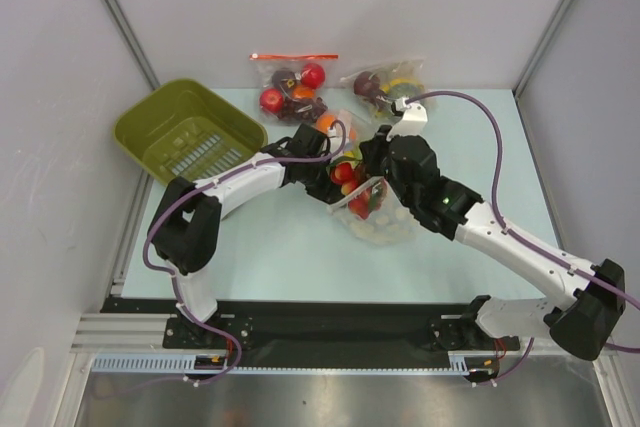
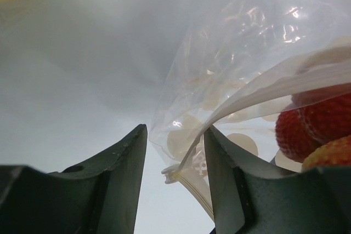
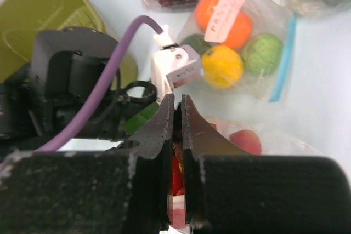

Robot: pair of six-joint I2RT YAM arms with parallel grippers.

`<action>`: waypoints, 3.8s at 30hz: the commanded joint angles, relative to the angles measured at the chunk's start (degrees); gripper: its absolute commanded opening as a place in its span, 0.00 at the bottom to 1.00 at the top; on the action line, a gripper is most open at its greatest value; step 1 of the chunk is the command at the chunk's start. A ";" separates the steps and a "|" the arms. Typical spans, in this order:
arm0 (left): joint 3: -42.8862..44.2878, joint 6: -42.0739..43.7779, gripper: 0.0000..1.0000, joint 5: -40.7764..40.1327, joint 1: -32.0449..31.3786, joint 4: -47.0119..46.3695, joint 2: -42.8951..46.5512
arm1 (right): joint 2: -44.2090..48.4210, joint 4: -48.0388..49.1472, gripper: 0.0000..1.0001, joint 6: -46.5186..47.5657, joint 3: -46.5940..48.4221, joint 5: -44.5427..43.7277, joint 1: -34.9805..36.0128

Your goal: Open the zip-top bag and remove the fake food

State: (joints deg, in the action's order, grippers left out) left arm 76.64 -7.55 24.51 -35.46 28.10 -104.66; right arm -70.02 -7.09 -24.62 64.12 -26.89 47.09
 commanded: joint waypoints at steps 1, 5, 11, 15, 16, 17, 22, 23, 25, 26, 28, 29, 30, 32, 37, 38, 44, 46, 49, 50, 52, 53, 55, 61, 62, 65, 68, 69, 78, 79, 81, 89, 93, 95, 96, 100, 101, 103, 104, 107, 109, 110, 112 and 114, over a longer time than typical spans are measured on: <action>1.15 -0.53 0.51 3.78 -0.13 -2.78 2.71 | 1.11 12.36 0.00 -3.24 1.01 1.06 -0.07; -0.53 -0.01 0.52 4.32 -0.13 -4.28 2.36 | 0.85 14.38 0.00 -2.19 3.11 1.14 -0.77; 1.05 0.17 0.54 5.37 -0.13 -4.72 1.13 | 0.76 16.76 0.00 -4.90 3.91 3.43 -1.91; 1.49 0.43 0.57 7.04 0.04 -6.47 0.08 | 1.46 18.60 0.00 -6.75 3.56 4.57 -2.44; 1.49 0.43 0.58 8.00 0.48 -6.91 -0.88 | 1.64 19.04 0.00 -7.02 3.56 4.74 -2.62; 1.93 0.17 0.59 8.96 0.83 -7.18 -1.50 | 1.99 19.39 0.00 -7.37 3.65 5.01 -2.97; 2.11 -1.41 0.63 11.17 3.11 -10.16 0.77 | 2.34 17.73 0.00 -6.93 3.39 4.92 -3.85; 2.37 -1.33 0.69 10.82 3.38 -10.60 2.52 | 2.43 16.94 0.00 -6.84 3.30 4.66 -3.85; 2.72 -0.89 0.75 10.38 4.69 -10.08 4.54 | 2.61 16.41 0.00 -6.76 2.77 4.57 -3.85; 1.85 -1.06 0.78 9.77 5.40 -10.43 6.82 | 2.69 16.06 0.00 -6.76 2.68 4.31 -3.94; 0.10 -1.59 0.86 9.24 7.68 -11.48 9.11 | 2.96 15.97 0.00 -6.58 2.42 4.22 -3.94; -1.65 -1.85 0.98 9.41 8.47 -11.83 10.34 | 2.96 15.88 0.00 -6.41 2.50 4.22 -3.94; -2.37 -1.77 1.00 9.15 9.18 -12.01 12.44 | 2.96 15.71 0.00 -5.88 2.59 4.22 -4.02; -3.77 -0.89 1.00 8.10 10.24 -11.84 14.74 | 2.78 15.27 0.00 -5.62 2.77 4.31 -4.11; -5.01 -0.36 1.00 6.07 10.59 -11.66 21.25 | 2.43 13.78 0.00 -5.26 2.77 4.48 -4.29; -5.45 -0.62 1.00 6.33 10.59 -11.66 22.12 | 2.43 13.51 0.00 -5.17 2.77 4.22 -4.29; -9.14 0.86 1.00 7.31 10.59 -8.68 27.14 | 3.04 11.23 0.00 -4.56 2.59 3.08 -4.29; -11.15 2.36 1.00 6.00 10.59 -8.15 29.24 | 3.22 10.53 0.00 -4.30 2.59 2.38 -4.29; -13.53 5.95 1.00 4.58 10.68 -8.15 31.70 | 3.22 9.12 0.00 -4.12 2.85 2.29 -4.29; -13.80 6.84 1.00 4.75 10.59 -8.06 33.45 | 3.22 8.68 0.00 -4.21 2.86 2.29 -4.29; -13.80 9.20 1.00 6.15 10.94 -7.62 34.61 | 3.05 7.54 0.00 -4.30 3.03 2.11 -4.29; -13.45 9.83 1.00 8.25 11.12 -7.10 34.87 | 2.96 7.36 0.00 -4.47 2.94 2.11 -4.29; -12.66 11.23 1.00 10.37 11.21 -5.78 35.40 | 2.87 7.27 0.00 -4.56 2.77 2.37 -4.29; -6.52 9.49 1.00 12.49 10.94 -8.23 34.53 | 2.43 7.36 0.00 -4.03 2.94 4.12 -4.20; -5.55 9.31 1.00 11.62 10.68 -8.93 33.92 | 2.26 7.36 0.00 -4.20 2.94 4.39 -4.20; -1.07 9.75 1.00 9.50 8.57 -10.61 30.32 | 1.99 4.81 0.00 -5.08 2.86 5.36 -4.20; 3.15 9.23 1.00 9.32 6.20 -12.10 26.97 | 2.34 4.28 0.00 -5.87 2.85 6.24 -4.20; 4.12 8.70 1.00 9.85 5.50 -12.97 26.27 | 2.43 4.11 0.00 -5.96 2.86 6.41 -4.20; 9.40 9.66 1.00 13.36 -0.83 -15.18 18.01 | 4.18 2.70 0.00 -7.98 2.42 8.09 -4.20; 8.88 10.01 1.00 13.37 -1.01 -15.18 18.00 | 4.36 2.61 0.00 -7.99 2.15 8.09 -4.20; 8.18 10.01 1.00 14.16 -1.36 -15.61 18.09 | 4.89 2.70 0.00 -8.33 1.98 7.91 -4.20; 6.50 9.83 1.00 16.18 -2.59 -17.20 16.07 | 4.81 3.31 0.00 -10.62 1.54 10.02 -4.20; 6.24 10.28 0.98 16.09 -3.82 -16.76 15.10 | 4.72 3.66 0.00 -11.15 1.71 10.55 -4.20; 5.98 10.45 0.93 15.83 -4.09 -16.76 14.58 | 4.63 4.10 0.00 -11.24 1.71 11.07 -4.29; 5.98 10.45 0.88 15.66 -4.26 -16.50 14.40 | 4.37 4.19 0.00 -11.41 1.80 11.16 -4.29; 6.06 10.98 0.51 15.39 -4.61 -15.88 13.78 | 3.92 3.32 0.00 -11.50 2.59 11.43 -4.29; 5.98 10.89 0.43 15.04 -4.62 -15.62 13.78 | 4.01 2.88 0.00 -11.41 2.68 11.17 -4.38; 5.63 11.33 0.26 14.95 -4.62 -15.27 13.96 | 4.19 1.65 0.00 -10.80 2.85 10.03 -4.38; 5.19 11.42 0.16 15.04 -4.62 -15.00 14.05 | 4.36 0.77 0.00 -10.62 2.86 9.32 -4.64; 4.31 11.42 0.11 15.13 -4.62 -14.91 14.13 | 5.15 -0.46 0.00 -10.80 2.68 8.97 -5.60; 3.78 11.24 0.01 15.30 -4.53 -14.91 14.13 | 6.03 -1.87 0.00 -10.71 2.50 8.35 -6.40; 3.60 11.24 0.00 15.30 -4.53 -14.91 14.05 | 6.38 -2.39 0.01 -10.45 2.42 8.09 -6.75; 3.51 11.07 0.00 15.21 -4.53 -14.83 14.22 | 7.26 -3.45 0.13 -10.01 2.24 7.56 -7.54; 3.69 10.89 0.00 15.39 -4.53 -14.56 14.13 | 9.02 -4.07 0.26 -8.61 2.07 7.12 -8.15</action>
State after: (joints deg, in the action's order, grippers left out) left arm 80.73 2.59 38.00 -40.27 13.39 -91.09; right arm -65.69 -11.60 -34.94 64.42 -15.22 41.19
